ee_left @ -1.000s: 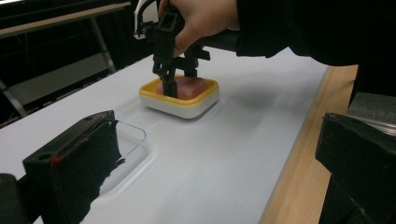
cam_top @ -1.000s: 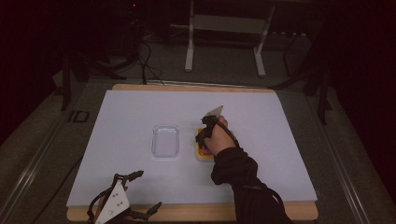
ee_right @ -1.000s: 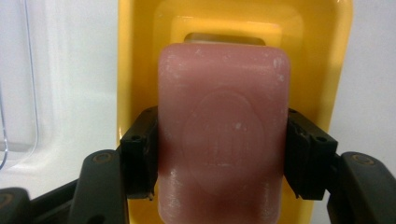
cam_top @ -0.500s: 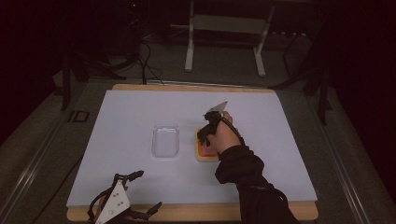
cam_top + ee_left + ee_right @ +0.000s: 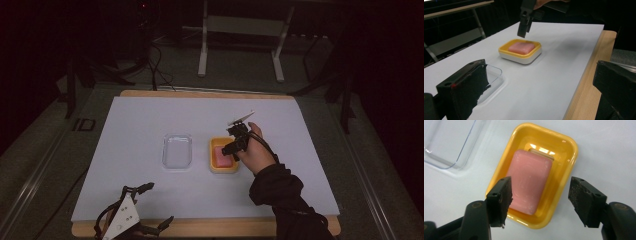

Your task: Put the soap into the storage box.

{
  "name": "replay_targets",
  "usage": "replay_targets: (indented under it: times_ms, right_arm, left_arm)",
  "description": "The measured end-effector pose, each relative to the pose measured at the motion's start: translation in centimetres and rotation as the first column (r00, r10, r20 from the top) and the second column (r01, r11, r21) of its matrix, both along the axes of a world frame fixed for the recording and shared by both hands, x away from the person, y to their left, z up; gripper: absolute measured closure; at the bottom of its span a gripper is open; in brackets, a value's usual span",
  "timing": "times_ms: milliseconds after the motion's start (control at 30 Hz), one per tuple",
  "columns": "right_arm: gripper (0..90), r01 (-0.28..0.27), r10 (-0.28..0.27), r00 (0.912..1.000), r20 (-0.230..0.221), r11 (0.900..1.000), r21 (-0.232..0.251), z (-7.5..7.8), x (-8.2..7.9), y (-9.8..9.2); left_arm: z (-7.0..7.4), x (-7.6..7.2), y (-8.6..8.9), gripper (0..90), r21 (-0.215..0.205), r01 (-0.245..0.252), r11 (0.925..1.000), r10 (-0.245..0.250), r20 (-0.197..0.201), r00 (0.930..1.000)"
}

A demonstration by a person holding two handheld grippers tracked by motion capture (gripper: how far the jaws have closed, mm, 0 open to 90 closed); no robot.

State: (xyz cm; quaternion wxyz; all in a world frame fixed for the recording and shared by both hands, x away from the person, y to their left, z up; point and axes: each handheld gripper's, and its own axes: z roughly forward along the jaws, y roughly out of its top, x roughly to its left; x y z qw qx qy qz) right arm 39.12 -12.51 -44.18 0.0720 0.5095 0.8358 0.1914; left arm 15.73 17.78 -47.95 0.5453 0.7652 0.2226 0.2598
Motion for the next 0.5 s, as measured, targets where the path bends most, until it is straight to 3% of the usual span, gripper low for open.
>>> replay_targets:
  times_ms: [167,333,500]
  right_arm:
    - [36.2,-0.066,0.061,0.9947,0.083,0.996,0.053,-0.1,-1.0,-1.8]
    - [36.0,-0.070,0.059,0.9890,0.136,0.995,0.071,0.0,-1.9,-3.4]
    - [35.5,-0.073,0.059,0.9854,0.160,0.994,0.083,0.2,-2.8,-5.0]
  left_arm:
    - [0.0,0.0,0.0,0.5,0.001,0.000,1.0000,0.000,0.000,1.0000]
    - [0.0,0.0,-0.1,0.5,0.003,0.000,1.0000,0.000,-0.001,1.0000]
    - [0.0,0.1,0.0,0.5,0.002,-0.001,1.0000,0.001,-0.002,1.0000]
